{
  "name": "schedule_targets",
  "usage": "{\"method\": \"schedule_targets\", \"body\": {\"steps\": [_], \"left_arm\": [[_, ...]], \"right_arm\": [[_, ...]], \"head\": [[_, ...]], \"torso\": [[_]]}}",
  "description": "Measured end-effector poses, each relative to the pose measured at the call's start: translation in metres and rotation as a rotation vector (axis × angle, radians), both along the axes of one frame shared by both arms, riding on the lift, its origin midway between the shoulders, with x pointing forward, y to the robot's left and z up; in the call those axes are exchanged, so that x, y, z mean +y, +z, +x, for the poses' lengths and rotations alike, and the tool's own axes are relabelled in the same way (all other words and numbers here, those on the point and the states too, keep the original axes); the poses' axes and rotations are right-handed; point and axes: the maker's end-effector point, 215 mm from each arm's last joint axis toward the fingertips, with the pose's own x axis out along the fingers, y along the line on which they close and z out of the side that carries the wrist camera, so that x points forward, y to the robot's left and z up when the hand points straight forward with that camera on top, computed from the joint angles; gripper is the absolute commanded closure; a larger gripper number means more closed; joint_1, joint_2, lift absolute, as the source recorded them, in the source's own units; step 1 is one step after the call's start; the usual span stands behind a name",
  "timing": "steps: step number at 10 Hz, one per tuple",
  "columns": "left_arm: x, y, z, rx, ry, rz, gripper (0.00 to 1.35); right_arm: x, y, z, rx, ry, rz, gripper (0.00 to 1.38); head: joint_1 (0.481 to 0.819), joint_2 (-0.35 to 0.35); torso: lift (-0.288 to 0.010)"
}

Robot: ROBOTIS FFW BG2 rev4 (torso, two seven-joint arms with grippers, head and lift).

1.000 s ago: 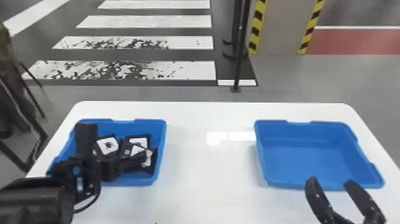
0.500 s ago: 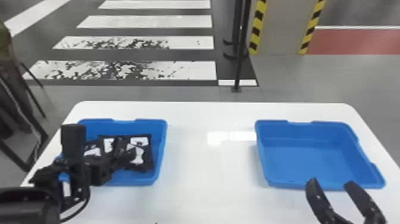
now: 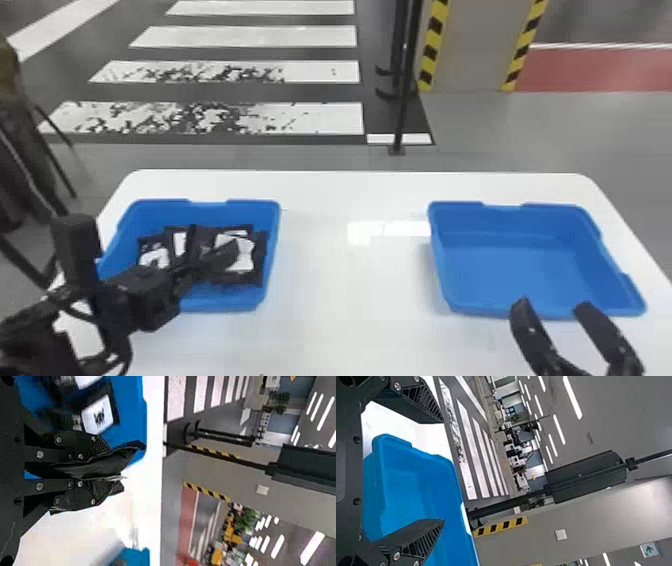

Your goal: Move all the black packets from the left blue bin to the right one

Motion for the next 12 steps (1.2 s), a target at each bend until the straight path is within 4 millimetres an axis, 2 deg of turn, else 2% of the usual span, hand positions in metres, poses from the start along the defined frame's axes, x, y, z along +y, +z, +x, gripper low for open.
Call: {"method": "schedule_targets", "body": {"steps": [2, 7, 10, 11, 12], "left_arm": [[-0.040, 0.015, -0.015, -0.021, -0.095, -0.149, 1.21], [-0.137, 0.012, -0.039, 0.059, -0.299, -0.504, 1.21], [-0.173, 0.007, -0.048, 0.096, -0.360, -0.563, 1.21], [-0.186, 0.006, -0.051, 0.108, -0.382, -0.586, 1.21], [-0.199, 0.008, -0.054, 0.116, -0.405, -0.606, 1.21]], "right_arm": [[0.016, 0.004, 0.005, 0.005, 0.051, 0.077, 0.13], [0.093, 0.002, 0.025, 0.083, 0.328, 0.298, 0.13], [0.150, 0.010, 0.011, 0.159, 0.483, 0.430, 0.14], [0.161, 0.013, 0.008, 0.167, 0.514, 0.449, 0.17], [0.168, 0.015, 0.008, 0.170, 0.532, 0.461, 0.35]], "head": [[0.695, -0.053], [0.695, -0.085], [0.695, -0.057], [0.695, -0.059], [0.695, -0.063]], "torso": [[-0.140], [-0.140], [-0.140], [-0.140], [-0.140]]}}
